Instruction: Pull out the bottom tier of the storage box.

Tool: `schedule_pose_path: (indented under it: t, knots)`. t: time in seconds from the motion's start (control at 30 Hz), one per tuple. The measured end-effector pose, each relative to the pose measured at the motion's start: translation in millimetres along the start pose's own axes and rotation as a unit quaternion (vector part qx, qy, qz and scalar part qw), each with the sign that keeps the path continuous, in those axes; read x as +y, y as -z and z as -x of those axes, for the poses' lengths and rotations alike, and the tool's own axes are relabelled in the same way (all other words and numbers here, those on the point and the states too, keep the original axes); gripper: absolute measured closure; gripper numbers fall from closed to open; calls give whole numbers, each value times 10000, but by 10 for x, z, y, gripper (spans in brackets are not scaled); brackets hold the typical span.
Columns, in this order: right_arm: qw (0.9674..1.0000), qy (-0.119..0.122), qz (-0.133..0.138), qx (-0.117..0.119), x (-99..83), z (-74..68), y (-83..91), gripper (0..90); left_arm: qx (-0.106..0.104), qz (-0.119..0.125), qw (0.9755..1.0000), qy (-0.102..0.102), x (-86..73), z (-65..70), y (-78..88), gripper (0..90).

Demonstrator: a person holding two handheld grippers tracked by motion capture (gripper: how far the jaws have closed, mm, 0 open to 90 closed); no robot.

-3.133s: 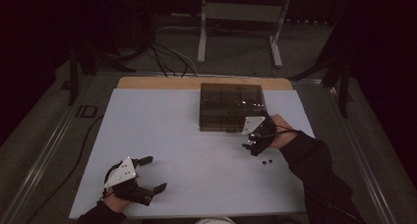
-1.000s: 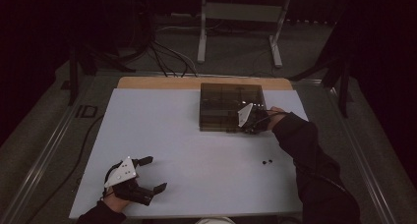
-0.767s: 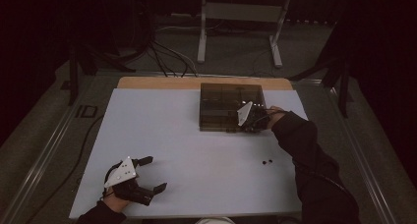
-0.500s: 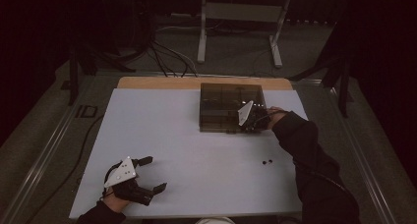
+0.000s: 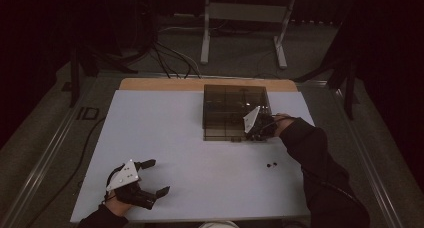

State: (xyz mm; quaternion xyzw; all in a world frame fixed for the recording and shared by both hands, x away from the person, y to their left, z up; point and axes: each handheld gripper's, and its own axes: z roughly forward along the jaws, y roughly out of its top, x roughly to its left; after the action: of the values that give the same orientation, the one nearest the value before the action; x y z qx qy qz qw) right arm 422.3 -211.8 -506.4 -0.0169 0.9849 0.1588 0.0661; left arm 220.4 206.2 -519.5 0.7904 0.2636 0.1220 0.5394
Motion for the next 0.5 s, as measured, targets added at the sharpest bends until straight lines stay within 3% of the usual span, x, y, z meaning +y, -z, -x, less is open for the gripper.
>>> schedule_pose_path:
  t: [0.5]
  knots:
    - [9999,-8,70,74,-6,-167,6,877,0,21,10000,-5,5,2,5,7]
